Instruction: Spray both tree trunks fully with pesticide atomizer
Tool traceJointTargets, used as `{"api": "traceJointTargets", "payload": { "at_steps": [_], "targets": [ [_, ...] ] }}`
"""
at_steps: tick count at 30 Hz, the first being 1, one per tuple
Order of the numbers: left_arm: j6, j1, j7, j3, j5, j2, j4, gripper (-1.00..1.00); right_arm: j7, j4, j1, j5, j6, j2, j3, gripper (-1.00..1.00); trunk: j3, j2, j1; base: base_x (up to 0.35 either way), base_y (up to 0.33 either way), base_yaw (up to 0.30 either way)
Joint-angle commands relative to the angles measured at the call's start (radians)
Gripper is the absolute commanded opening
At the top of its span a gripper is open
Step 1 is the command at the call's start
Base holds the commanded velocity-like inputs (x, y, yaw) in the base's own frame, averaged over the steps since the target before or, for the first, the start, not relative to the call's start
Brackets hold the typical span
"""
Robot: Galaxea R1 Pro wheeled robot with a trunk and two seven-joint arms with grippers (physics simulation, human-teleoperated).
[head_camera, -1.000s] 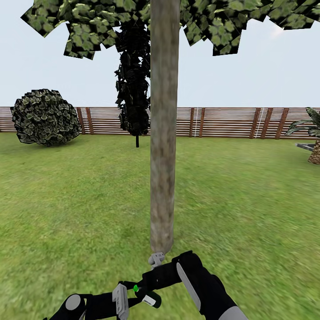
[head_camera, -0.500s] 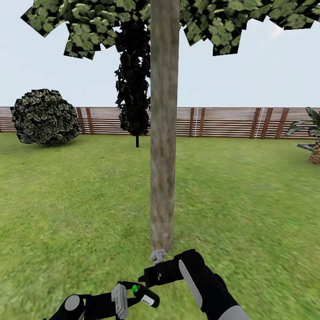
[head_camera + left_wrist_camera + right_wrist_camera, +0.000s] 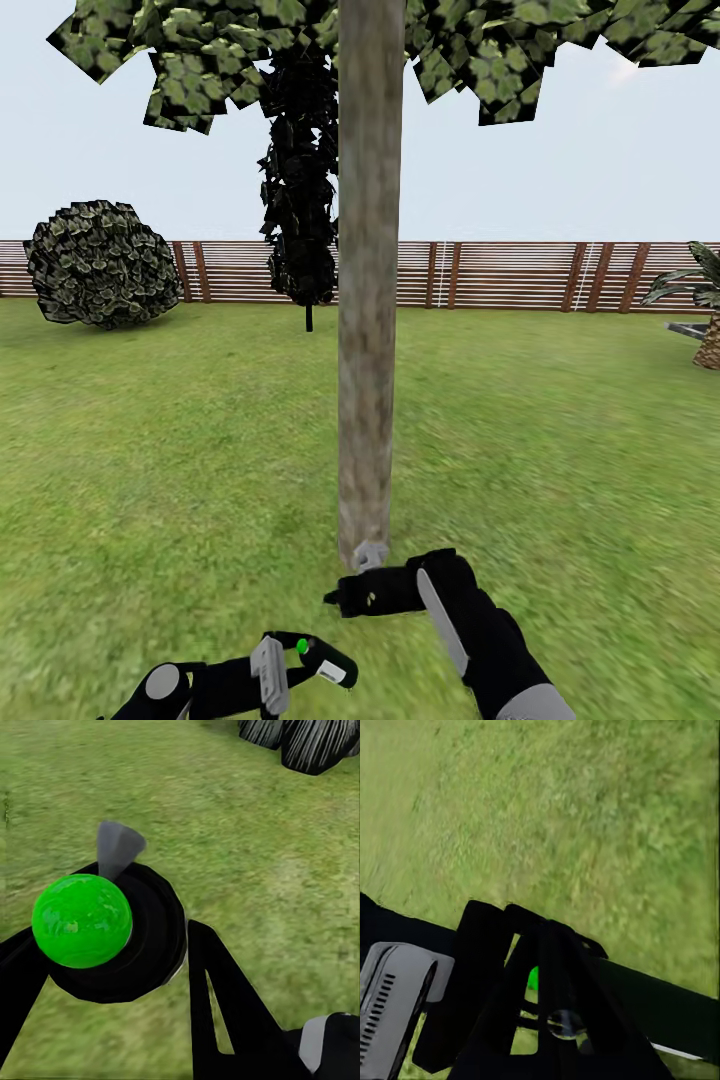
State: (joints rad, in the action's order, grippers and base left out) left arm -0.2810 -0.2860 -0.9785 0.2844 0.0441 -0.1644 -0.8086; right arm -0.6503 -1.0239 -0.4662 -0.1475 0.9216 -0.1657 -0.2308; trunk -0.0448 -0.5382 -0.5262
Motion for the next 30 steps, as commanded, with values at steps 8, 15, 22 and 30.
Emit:
{"api": "traceJointTargets", "payload": {
  "at_steps": [8,15,22,30],
  "targets": [
    [0.016,-0.002,0.08,-0.001,0.006,0.0,0.017,-1.0,0.192,-0.106,0.001,-0.004,0.009,0.003,0.11,-1.0,-0.002,-0.002,-0.001,0.0,0.0,0.0],
    [0.105,-0.01,0.184,0.0,0.005,0.007,0.197,-1.0,0.549,-0.153,0.004,-0.007,-0.05,0.002,0.155,-1.0,-0.002,-0.002,-0.001,0.0,0.0,0.0],
    [0.437,-0.061,0.373,0.003,0.004,0.074,0.215,-1.0,0.838,-0.051,0.221,0.002,-0.661,0.036,0.18,-1.0,-0.002,-0.002,-0.001,0.0,0.0,0.0],
    [1.008,-0.205,0.819,0.001,-0.002,0.205,0.13,-1.0,1.018,0.335,0.324,0.063,-1.192,0.048,0.179,-1.0,-0.002,-0.002,-0.001,0.0,0.0,0.0]
  ]
}}
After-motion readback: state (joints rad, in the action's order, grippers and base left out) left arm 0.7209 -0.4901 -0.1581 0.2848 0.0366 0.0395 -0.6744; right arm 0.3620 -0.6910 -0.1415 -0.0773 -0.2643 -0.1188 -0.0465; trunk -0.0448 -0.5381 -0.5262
